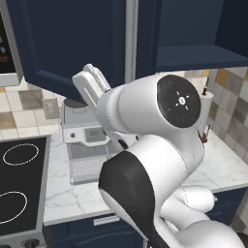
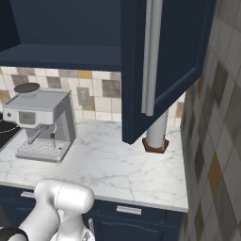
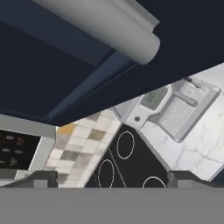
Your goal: Close all open cabinet doors.
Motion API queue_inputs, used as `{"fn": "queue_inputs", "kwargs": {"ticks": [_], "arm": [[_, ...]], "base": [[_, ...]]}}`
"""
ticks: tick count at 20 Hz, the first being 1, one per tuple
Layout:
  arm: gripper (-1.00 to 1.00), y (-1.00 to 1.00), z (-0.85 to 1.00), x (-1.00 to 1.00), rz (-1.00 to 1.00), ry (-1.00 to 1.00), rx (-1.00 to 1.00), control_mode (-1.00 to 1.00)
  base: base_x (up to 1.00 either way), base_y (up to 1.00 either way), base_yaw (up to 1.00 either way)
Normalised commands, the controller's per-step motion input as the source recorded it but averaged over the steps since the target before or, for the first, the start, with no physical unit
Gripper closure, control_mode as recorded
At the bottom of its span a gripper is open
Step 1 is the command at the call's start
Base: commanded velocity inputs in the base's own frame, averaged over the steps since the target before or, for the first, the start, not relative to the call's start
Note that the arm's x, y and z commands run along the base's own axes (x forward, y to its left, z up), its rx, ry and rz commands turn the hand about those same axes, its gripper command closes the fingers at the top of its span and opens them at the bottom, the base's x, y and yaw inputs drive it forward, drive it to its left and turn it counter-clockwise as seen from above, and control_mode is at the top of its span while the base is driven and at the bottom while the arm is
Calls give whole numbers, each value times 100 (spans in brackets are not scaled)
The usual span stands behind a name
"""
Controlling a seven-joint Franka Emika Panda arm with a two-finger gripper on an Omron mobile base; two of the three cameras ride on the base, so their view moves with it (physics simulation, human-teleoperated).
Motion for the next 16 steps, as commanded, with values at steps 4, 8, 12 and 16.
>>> {"fn": "queue_inputs", "kwargs": {"ticks": [4, 8, 12, 16], "arm": [[-100, -1, 3, 31, -13, -16, 3, -100], [-100, 0, 0, 41, -19, -14, 4, -100], [-100, 0, 0, 42, -24, -9, 6, -100], [-100, -3, 10, 26, -26, -4, 9, -100]], "base": [[0, 0, 0], [0, 0, 0], [0, 0, 0], [0, 0, 0]]}}
